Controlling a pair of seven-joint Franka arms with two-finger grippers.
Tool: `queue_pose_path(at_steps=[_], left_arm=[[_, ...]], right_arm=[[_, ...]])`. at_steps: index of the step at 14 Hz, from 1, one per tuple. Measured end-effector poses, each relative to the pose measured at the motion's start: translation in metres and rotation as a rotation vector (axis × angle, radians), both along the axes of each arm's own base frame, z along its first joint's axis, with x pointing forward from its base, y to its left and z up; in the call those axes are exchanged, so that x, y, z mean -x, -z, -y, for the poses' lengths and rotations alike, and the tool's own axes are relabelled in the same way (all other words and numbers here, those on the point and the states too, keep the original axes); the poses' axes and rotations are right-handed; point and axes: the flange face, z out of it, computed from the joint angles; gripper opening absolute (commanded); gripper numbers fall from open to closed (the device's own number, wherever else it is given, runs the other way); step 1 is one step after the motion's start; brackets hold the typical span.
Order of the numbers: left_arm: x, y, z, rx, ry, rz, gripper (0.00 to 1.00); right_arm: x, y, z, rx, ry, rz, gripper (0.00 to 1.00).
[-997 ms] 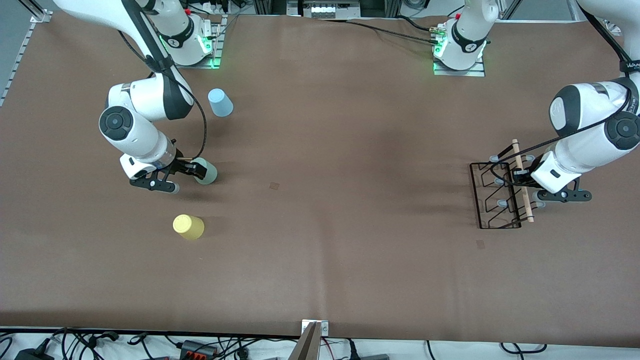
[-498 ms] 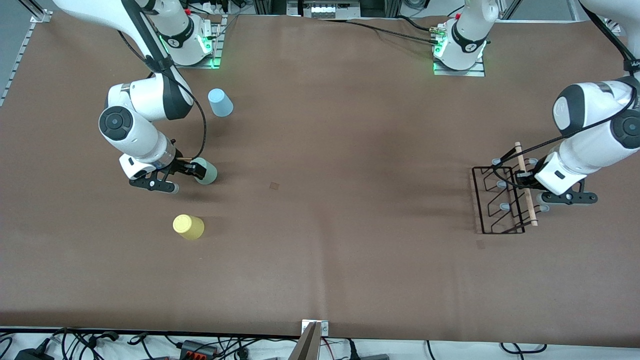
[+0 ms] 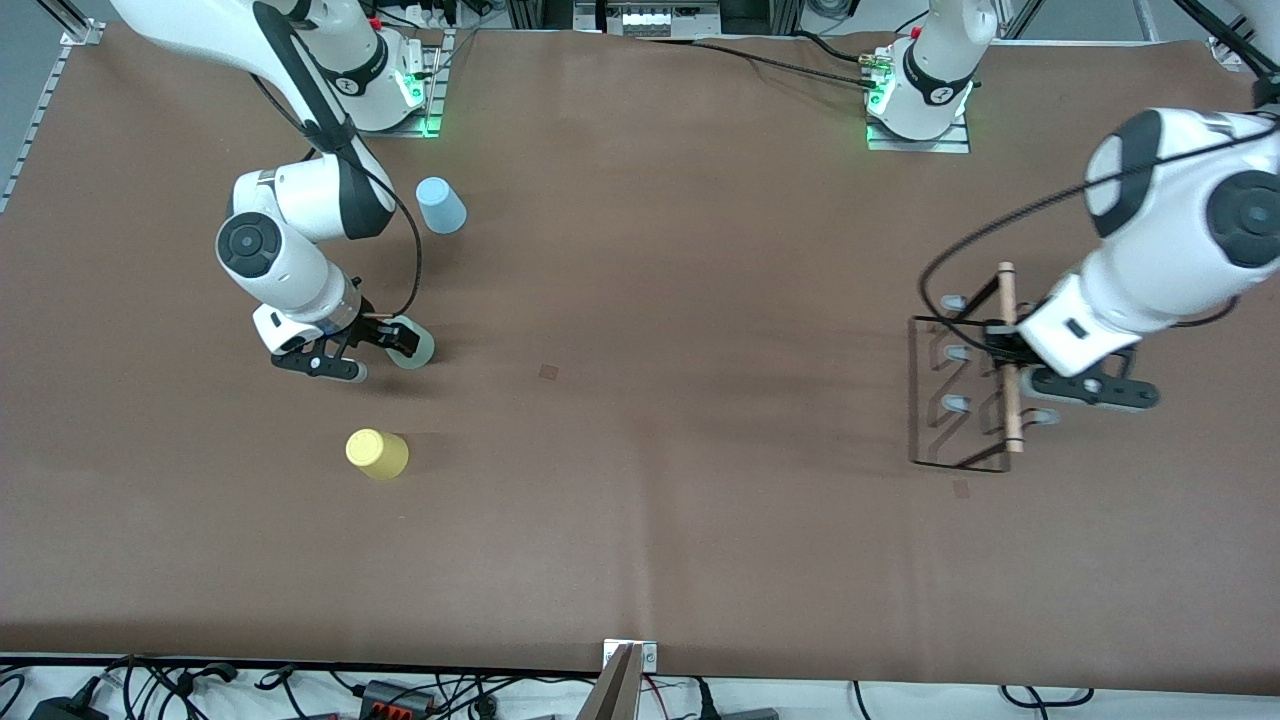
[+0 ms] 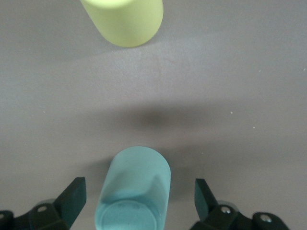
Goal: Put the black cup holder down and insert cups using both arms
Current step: 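Carry the rack to mid-table with the left gripper while the right grasps teal cup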
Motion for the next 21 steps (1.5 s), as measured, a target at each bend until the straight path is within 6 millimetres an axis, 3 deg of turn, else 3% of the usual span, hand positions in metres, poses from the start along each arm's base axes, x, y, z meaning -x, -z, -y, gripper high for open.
queue_pose_path(at_steps=[4, 9, 14, 20, 21], left_arm=[[0.020, 0.001, 0.089, 0.026, -0.065, -0.011, 0.02], [0.048, 0.004, 0.184, 0.042, -0.108, -0.021, 0.02], [0.075, 0.052, 0.294, 0.056, -0.127, -0.094, 0.02], [0.076, 0.109, 0.381, 0.189, -0.263, -0.069, 0.02], [0.079, 0.117, 0.390, 0.203, -0.274, -0.066, 0.02]], right_arm=[[0.004, 0.003, -0.005, 0.000, -0.010, -0.001, 1.00], [0.007, 0.006, -0.010, 0.001, -0.013, -0.005, 1.00], [0.008, 0.014, -0.011, 0.002, -0.012, -0.015, 1.00], [0.009, 0.018, -0.011, 0.002, -0.011, -0.019, 1.00], [0.009, 0.018, -0.011, 0.002, -0.012, -0.018, 0.90]])
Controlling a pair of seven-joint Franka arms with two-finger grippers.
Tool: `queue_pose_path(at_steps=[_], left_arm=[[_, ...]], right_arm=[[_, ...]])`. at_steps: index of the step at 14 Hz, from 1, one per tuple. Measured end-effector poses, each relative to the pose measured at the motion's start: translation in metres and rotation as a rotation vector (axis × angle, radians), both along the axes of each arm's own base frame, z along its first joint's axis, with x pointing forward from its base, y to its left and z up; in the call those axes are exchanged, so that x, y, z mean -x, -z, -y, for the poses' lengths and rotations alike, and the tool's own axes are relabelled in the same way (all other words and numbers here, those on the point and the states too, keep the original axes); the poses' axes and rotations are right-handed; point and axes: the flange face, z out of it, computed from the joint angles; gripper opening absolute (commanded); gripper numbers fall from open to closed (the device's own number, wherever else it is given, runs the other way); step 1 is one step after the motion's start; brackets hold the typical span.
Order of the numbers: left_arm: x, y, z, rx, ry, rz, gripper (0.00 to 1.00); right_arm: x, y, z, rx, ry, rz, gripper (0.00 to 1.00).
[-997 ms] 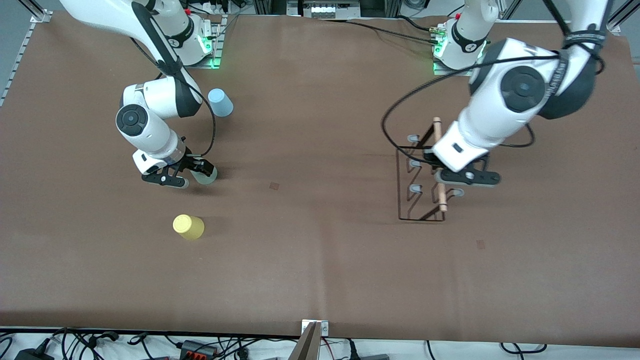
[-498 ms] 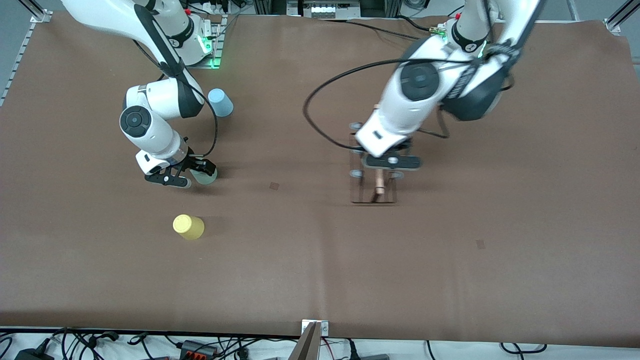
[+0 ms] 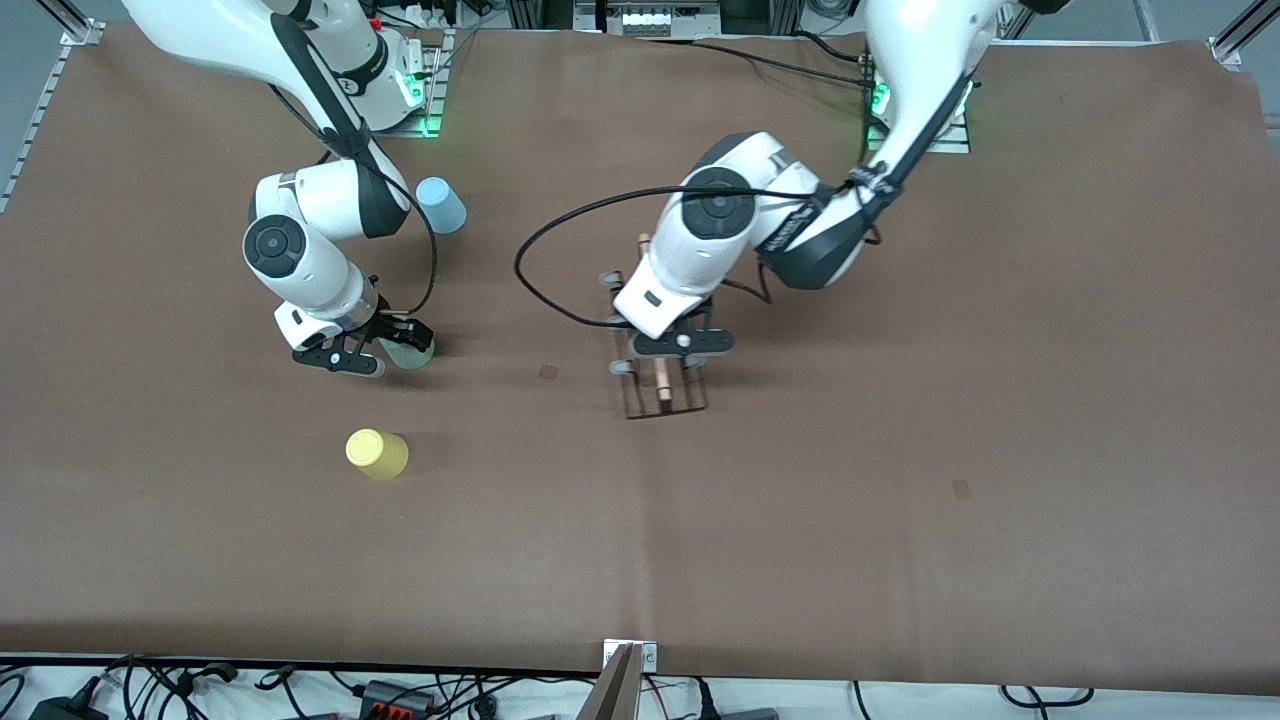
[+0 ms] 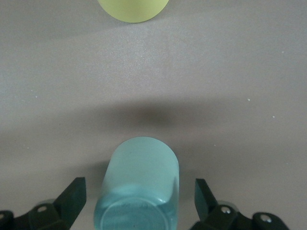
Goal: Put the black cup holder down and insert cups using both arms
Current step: 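Carry the rack to mid-table with the left gripper while the right grasps teal cup, then release the rack and raise the left gripper while the right lifts the cup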
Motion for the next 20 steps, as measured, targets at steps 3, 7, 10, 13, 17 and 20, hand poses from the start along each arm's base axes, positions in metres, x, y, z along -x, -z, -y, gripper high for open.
queue_pose_path(at_steps=[3, 7, 10, 13, 17, 20], left_arm=[[0.004, 0.003, 0.016, 0.040, 0.000, 0.030, 0.02], [0.019, 0.006, 0.034, 0.045, 0.028, 0.031, 0.20], [0.021, 0.006, 0.036, 0.045, 0.028, 0.034, 1.00], [0.011, -0.004, 0.031, 0.002, 0.060, 0.109, 1.00], [-0.005, -0.063, -0.013, -0.129, 0.057, 0.092, 1.00], [-0.021, -0.123, -0.093, -0.252, 0.155, 0.041, 1.00]], right_arm=[[0.000, 0.000, 0.000, 0.000, 0.000, 0.001, 0.49], [-0.001, -0.002, -0.001, -0.001, -0.001, 0.006, 0.23], [-0.001, -0.002, -0.001, -0.001, -0.002, 0.006, 0.19], [-0.004, -0.007, -0.001, -0.002, -0.010, 0.017, 0.15], [-0.024, -0.057, 0.006, 0.013, -0.027, 0.004, 0.15], [-0.034, -0.120, 0.006, 0.023, -0.031, -0.010, 0.15]])
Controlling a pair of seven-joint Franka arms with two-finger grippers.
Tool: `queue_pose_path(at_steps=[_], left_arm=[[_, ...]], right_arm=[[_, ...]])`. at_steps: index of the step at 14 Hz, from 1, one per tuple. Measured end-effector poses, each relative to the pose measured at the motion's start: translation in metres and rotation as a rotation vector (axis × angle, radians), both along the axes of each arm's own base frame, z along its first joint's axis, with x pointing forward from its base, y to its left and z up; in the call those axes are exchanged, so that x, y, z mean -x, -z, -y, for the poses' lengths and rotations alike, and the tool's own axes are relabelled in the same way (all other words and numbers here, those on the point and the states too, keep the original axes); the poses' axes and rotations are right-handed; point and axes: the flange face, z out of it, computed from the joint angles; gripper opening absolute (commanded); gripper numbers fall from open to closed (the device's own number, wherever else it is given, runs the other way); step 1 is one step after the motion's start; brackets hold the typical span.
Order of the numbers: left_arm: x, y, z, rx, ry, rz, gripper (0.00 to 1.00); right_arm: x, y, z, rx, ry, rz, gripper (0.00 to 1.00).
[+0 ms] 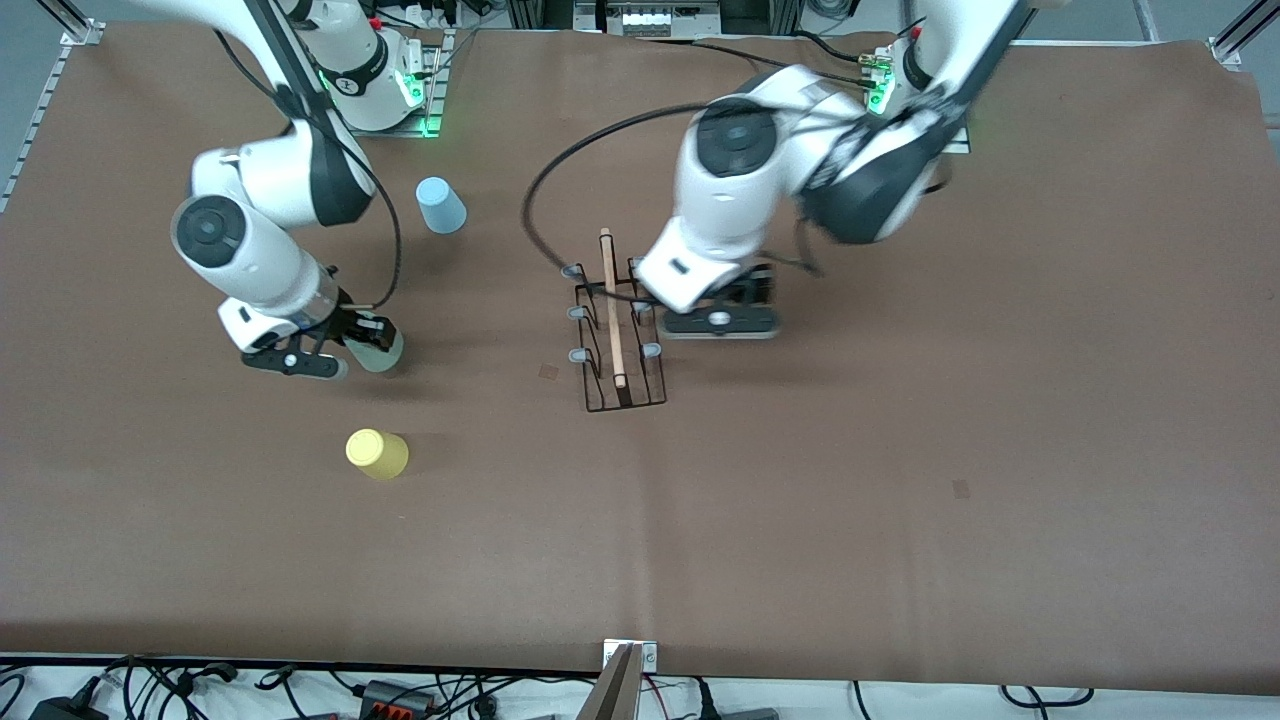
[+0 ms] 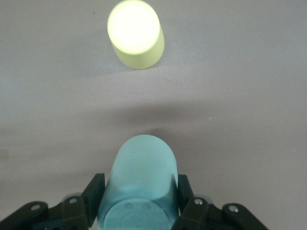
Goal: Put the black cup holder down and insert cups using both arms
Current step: 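Release the rack and raise the left gripper while the right lifts the cup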
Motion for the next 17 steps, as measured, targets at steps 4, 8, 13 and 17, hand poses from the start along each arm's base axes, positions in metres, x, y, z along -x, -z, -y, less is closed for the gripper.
queue_pose_path(at_steps=[4, 8, 13, 17], left_arm=[[-0.029, -0.047, -0.134, -0.083, 0.099, -0.113, 1.00], [-0.059, -0.062, -0.274, -0.053, 0.182, -0.173, 1.00], [-0.058, -0.092, -0.326, -0.010, 0.176, -0.148, 1.00], [-0.052, -0.100, -0.354, 0.063, 0.080, -0.140, 1.00]], right_arm=[[0.017, -0.055, -0.058, -0.005, 0.022, 0.015, 0.15], [0.066, -0.076, -0.177, -0.037, 0.136, 0.039, 0.15], [0.118, -0.064, -0.272, -0.086, 0.249, 0.001, 0.15], [0.118, -0.042, -0.284, -0.093, 0.265, -0.009, 0.15]])
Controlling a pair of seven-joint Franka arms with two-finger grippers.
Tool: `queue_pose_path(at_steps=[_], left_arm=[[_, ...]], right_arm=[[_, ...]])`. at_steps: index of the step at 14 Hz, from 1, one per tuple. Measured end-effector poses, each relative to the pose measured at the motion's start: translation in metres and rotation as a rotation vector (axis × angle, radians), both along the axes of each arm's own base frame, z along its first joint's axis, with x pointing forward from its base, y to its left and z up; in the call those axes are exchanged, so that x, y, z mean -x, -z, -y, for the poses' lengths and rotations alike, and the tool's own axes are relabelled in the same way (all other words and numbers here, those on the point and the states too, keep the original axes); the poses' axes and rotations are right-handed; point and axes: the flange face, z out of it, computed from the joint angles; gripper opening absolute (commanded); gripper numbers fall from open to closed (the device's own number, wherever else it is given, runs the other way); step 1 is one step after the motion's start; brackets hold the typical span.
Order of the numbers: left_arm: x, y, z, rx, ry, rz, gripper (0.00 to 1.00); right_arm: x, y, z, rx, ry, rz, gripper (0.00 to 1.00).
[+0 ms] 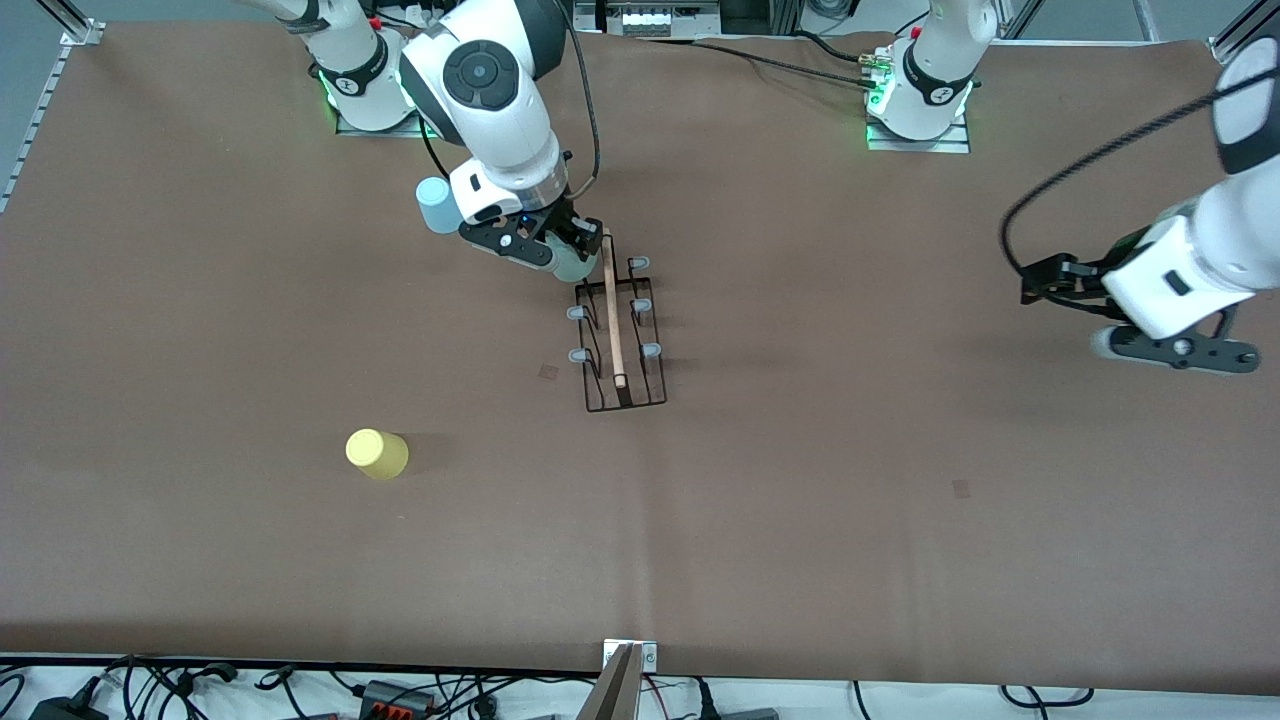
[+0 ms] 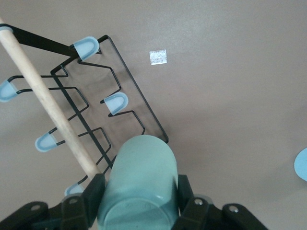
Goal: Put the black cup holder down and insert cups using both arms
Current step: 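Release the rack and raise the left gripper while the right lifts the cup, then lower the teal cup onto a rack peg with the right gripper, then release the teal cup and move the right gripper to the yellow cup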
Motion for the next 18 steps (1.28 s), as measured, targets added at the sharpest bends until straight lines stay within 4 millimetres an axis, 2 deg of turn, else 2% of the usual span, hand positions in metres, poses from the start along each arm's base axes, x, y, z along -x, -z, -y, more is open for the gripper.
queue_pose_path(at_steps=[2, 4, 5, 6, 7, 8, 11, 12, 14, 16, 18], left_arm=[[0.014, -0.014, -0.001, -0.012, -0.016, 0.076, 1.00], [0.037, -0.027, -0.001, -0.009, -0.016, 0.173, 1.00], [0.049, -0.029, -0.002, -0.008, -0.017, 0.194, 1.00], [0.057, -0.030, -0.004, -0.008, -0.020, 0.201, 1.00], [0.062, -0.029, -0.006, -0.008, -0.022, 0.201, 1.00], [0.062, -0.028, -0.007, -0.008, -0.024, 0.201, 1.00], [0.061, -0.026, -0.005, -0.007, -0.022, 0.205, 1.00], [0.061, -0.026, -0.005, -0.007, -0.022, 0.205, 1.00], [0.061, -0.026, -0.005, -0.007, -0.022, 0.206, 1.00], [0.061, -0.026, -0.005, -0.007, -0.023, 0.206, 1.00], [0.061, -0.026, -0.005, -0.007, -0.023, 0.205, 1.00]], right_arm=[[-0.002, 0.007, -0.001, 0.000, 0.002, -0.005, 0.15], [-0.003, 0.015, -0.002, 0.001, 0.002, -0.010, 0.16], [-0.004, 0.018, -0.002, 0.000, 0.003, -0.011, 0.22], [-0.005, 0.021, -0.003, 0.000, 0.003, -0.012, 0.39], [-0.005, 0.024, -0.003, 0.000, 0.003, -0.013, 0.83], [-0.006, 0.027, -0.003, -0.001, 0.003, -0.013, 1.00], [-0.010, 0.032, -0.001, 0.002, 0.007, -0.016, 1.00], [-0.014, 0.029, 0.001, 0.000, 0.002, -0.007, 1.00], [-0.027, 0.010, 0.015, -0.003, -0.016, 0.019, 1.00], [-0.050, -0.021, 0.055, 0.008, -0.065, 0.046, 1.00], [-0.082, -0.039, 0.120, 0.025, -0.126, 0.062, 1.00]])
